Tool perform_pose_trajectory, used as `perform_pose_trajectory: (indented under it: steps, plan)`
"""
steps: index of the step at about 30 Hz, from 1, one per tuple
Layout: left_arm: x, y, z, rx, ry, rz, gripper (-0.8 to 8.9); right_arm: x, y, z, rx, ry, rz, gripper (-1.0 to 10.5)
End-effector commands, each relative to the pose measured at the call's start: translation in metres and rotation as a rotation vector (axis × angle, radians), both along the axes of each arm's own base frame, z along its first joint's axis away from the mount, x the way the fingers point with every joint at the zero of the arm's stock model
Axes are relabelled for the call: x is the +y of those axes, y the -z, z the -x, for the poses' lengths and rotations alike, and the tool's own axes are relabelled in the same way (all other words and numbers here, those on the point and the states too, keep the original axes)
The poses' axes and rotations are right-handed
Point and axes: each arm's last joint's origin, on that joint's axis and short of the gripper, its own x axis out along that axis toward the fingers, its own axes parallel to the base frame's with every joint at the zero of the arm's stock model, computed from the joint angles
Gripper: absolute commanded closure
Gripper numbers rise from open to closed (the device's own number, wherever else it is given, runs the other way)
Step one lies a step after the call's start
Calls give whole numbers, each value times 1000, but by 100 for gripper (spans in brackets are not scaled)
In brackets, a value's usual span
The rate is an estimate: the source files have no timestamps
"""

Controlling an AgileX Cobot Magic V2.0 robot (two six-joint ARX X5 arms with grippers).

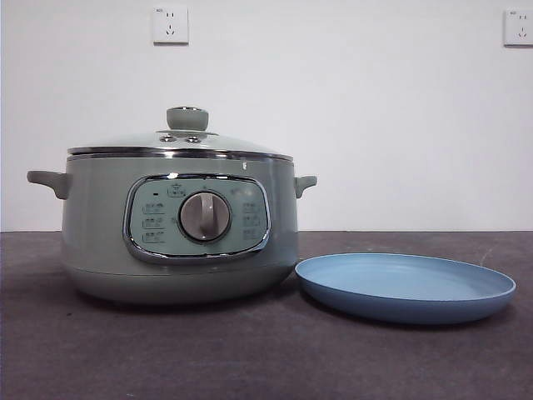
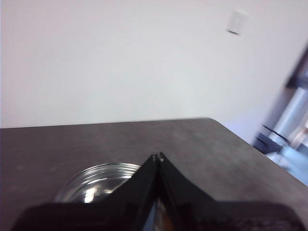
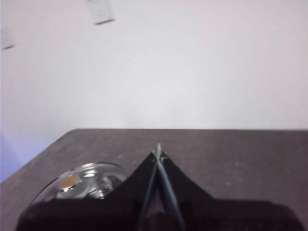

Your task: Take the potato out from the steamer,put the potato on the plate,close the lid

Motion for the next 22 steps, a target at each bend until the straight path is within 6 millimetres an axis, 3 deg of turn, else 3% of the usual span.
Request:
perform_pose_trajectory:
  steps: [1,7,13,15,19,20,22]
  plan:
    - [-3,-21,-9,-13,79,-49,821,3,-22,-7,-21,-66,74,957]
    - [-9,-49,-30,44,221,-62,821,11,-51,-34,101,-274,123,957]
    - [-12,-54,-44,81,252,-59,805,15,-52,-56,247,-344,136,909]
    - [-12,-54,-45,83,250,-59,703,16,-50,-60,261,-343,136,778]
    - [-11,-54,-46,89,198,-64,359,16,-50,-62,264,-337,137,401]
    - [-11,-53,-46,94,183,-67,332,15,-50,-62,264,-330,139,317]
    - [-11,-52,-47,99,170,-69,334,15,-50,-61,265,-304,147,258]
